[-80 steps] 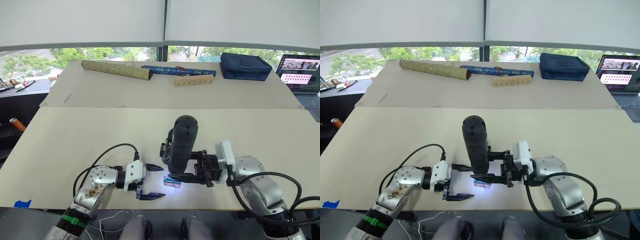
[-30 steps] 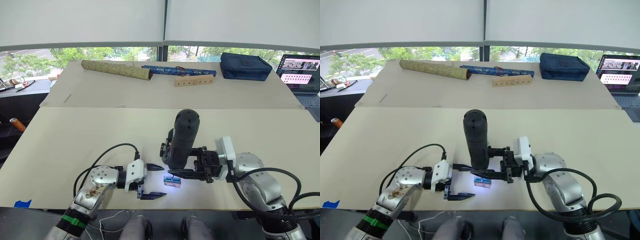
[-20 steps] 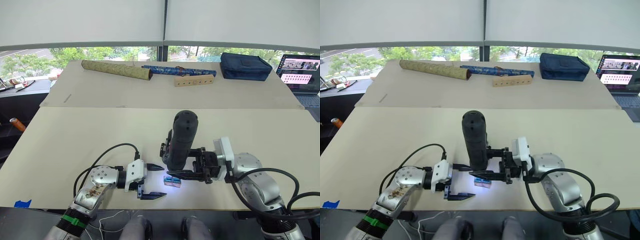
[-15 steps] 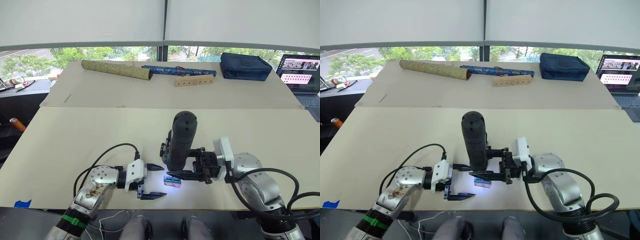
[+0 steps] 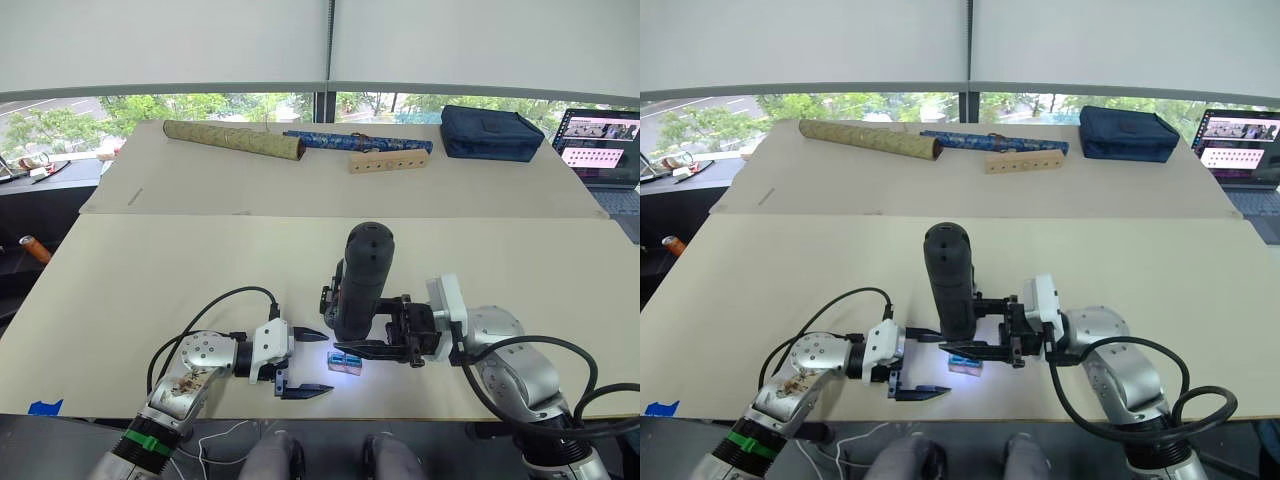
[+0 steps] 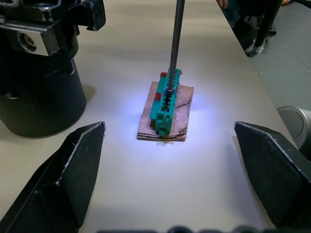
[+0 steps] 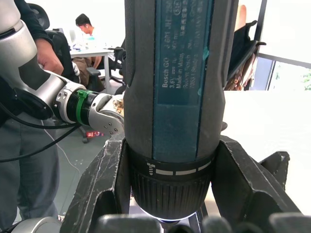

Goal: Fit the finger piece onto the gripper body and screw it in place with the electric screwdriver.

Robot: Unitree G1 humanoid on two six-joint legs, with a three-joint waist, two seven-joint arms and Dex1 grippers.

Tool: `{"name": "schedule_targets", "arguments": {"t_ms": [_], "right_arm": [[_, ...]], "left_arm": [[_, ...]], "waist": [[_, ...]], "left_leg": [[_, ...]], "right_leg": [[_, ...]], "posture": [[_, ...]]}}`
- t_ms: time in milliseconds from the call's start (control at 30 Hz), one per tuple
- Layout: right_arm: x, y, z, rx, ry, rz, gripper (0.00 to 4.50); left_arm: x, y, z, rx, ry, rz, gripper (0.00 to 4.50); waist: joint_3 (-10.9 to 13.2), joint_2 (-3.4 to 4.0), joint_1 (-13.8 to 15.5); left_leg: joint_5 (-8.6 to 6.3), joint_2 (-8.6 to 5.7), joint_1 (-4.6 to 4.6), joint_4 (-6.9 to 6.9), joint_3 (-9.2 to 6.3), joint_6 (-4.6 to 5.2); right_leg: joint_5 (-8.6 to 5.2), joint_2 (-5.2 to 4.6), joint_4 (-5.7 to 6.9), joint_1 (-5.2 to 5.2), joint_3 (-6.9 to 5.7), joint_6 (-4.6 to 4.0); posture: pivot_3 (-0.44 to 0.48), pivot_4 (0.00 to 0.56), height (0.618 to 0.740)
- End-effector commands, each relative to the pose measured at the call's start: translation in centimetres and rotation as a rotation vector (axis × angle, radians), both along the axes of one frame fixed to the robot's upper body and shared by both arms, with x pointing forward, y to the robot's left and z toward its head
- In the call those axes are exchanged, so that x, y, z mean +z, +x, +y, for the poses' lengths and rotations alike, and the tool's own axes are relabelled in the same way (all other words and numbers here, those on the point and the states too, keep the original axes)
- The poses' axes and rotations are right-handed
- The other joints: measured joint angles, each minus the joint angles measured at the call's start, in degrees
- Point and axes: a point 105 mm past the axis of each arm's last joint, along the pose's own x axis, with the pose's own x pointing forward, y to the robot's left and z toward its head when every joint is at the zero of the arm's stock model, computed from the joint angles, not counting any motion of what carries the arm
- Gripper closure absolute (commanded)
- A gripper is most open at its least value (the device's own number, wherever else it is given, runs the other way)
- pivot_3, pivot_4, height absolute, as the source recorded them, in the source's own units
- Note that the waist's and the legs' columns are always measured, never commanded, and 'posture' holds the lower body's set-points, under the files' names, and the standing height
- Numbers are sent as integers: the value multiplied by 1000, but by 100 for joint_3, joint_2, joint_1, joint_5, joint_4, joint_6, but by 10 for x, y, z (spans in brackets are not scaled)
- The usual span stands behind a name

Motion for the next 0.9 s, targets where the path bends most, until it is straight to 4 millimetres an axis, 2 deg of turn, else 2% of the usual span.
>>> {"name": "schedule_targets", "arguments": {"t_ms": [33, 567, 900], "right_arm": [[12, -1, -4, -8, 33, -62, 2599], [6, -3, -1, -2, 3, -70, 2599], [7, -8, -1, -3, 5, -73, 2599]], "left_arm": [[-6, -5, -4, -15, 17, 26, 11], [-6, -4, -4, -11, 12, 25, 11], [-5, -3, -13, -31, 16, 20, 11]], "waist": [[0, 0, 0], [0, 0, 0], [0, 0, 17]], "left_leg": [[0, 0, 0, 0, 0, 0], [0, 0, 1, 0, 0, 0], [0, -1, 2, 4, 0, 1]], "right_leg": [[0, 0, 0, 0, 0, 0], [0, 0, 0, 1, 0, 0], [0, 0, 0, 5, 0, 0]], "posture": [[0, 150, 740], [0, 150, 740], [0, 150, 740]]}}
